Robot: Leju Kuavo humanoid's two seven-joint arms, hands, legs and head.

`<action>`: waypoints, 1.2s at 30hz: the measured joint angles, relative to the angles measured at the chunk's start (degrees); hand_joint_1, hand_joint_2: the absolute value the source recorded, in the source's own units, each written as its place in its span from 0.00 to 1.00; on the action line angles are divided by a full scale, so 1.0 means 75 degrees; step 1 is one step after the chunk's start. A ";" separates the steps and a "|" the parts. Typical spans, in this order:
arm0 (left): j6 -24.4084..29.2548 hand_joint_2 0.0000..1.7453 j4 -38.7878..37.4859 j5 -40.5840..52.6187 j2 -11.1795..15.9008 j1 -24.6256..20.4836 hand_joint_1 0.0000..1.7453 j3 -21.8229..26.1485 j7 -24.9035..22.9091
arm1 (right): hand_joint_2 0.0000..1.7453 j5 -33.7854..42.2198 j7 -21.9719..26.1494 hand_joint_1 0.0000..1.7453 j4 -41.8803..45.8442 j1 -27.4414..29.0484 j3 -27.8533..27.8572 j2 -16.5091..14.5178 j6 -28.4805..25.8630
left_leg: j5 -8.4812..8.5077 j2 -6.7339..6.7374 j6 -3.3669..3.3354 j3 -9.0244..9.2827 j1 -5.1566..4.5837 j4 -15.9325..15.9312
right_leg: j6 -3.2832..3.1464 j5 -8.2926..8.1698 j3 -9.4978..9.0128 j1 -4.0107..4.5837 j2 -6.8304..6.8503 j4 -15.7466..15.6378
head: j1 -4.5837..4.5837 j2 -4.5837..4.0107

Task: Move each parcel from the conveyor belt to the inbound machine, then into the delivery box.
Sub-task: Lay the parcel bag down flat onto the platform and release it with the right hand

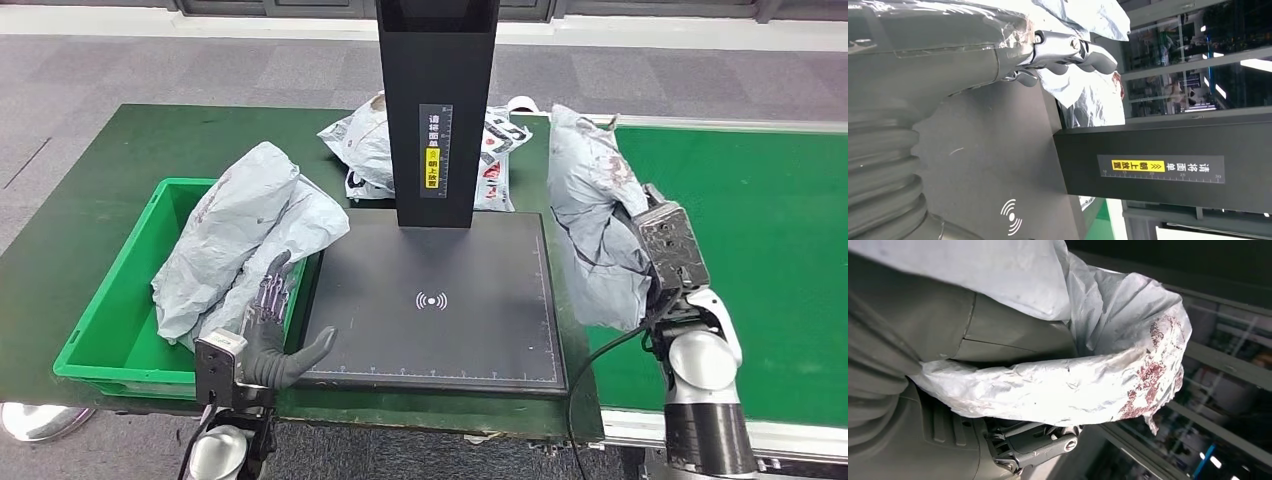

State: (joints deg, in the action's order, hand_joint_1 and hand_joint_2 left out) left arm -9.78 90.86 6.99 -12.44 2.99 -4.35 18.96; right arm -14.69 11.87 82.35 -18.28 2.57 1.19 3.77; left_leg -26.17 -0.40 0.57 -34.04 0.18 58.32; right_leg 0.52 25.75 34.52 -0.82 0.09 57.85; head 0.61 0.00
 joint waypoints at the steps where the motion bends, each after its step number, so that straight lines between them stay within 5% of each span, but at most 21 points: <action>1: 0.0002 1.00 0.0000 0.0000 -0.0001 0.0000 0.00 0.0000 -0.0001 | 1.00 -0.0042 -0.0006 1.00 0.0001 -0.0049 -0.0052 -0.0031 -0.0057 | 0.0000 0.0000 0.0000 -0.0001 0.0000 0.0000 | 0.0000 0.0000 0.0000 0.0000 0.0000 0.0000 | 0.0000 0.0000; 5: -0.0023 1.00 -0.0019 0.0000 -0.0004 -0.0028 0.00 -0.0017 -0.0012 | 1.00 -0.0339 -0.0262 1.00 -0.0244 -0.0481 -0.0399 -0.0257 -0.0139 | 0.0000 0.0009 0.0000 -0.0019 0.0000 -0.0002 | -0.0003 -0.0004 -0.0001 -0.0001 -0.0010 0.0004 | 0.0001 0.0000; 8: -0.0049 1.00 -0.0118 -0.0001 -0.0033 -0.0224 0.00 -0.0138 -0.0027 | 1.00 -0.0477 -0.0364 1.00 -0.1536 -0.1369 -0.1074 -0.0708 -0.0431 | 0.0006 0.0051 0.0010 0.0000 0.0000 -0.0003 | -0.0015 -0.0019 0.0013 0.0001 -0.0050 0.0005 | 0.0001 0.0000; 12: 0.0028 1.00 -0.0249 -0.0047 -0.0050 -0.0473 0.00 -0.0341 -0.0062 | 1.00 -0.0189 -0.0315 0.01 -0.3561 -0.2327 -0.2045 -0.1492 -0.0564 | 0.0025 0.0051 0.0034 0.0010 0.0003 -0.0004 | -0.0025 -0.0028 0.0019 0.0018 -0.0054 0.0006 | -0.0002 0.0000; 21: 0.0054 1.00 -0.0455 -0.0187 -0.0004 -0.0817 0.00 -0.0566 -0.0156 | 1.00 0.0793 -0.0688 0.00 -0.6041 -0.2919 -0.3216 -0.2574 -0.0055 | 0.0027 0.0035 0.0048 -0.0002 0.0031 -0.0006 | -0.0035 -0.0024 0.0026 0.0034 -0.0045 0.0010 | 0.0001 0.0000; 33: 0.0062 1.00 -0.0662 -0.0204 0.0009 -0.1031 0.00 -0.0631 -0.0181 | 1.00 0.1610 -0.0889 0.00 -0.6812 -0.3037 -0.4818 -0.2870 -0.0078 | 0.0028 0.0030 0.0047 -0.0005 0.0028 -0.0003 | -0.0034 -0.0025 0.0027 0.0028 -0.0039 0.0008 | 0.0001 0.0000; 36: 0.0063 1.00 -0.0681 -0.0204 0.0011 -0.1043 0.00 -0.0635 -0.0181 | 0.25 0.1729 -0.0874 0.00 -0.6903 -0.3083 -0.4925 -0.2872 -0.0086 | 0.0028 0.0030 0.0047 -0.0004 0.0028 -0.0003 | -0.0033 -0.0025 0.0027 0.0028 -0.0039 0.0008 | 0.0001 0.0000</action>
State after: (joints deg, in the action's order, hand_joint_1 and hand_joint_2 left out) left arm -9.31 85.75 5.46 -12.36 -4.83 -9.11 17.59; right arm -1.73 5.31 30.58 -41.41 -34.37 -20.35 3.13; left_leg -25.96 -0.17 0.92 -34.07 0.39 58.30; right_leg 0.27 25.56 34.72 -0.61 -0.21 57.91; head 0.61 0.00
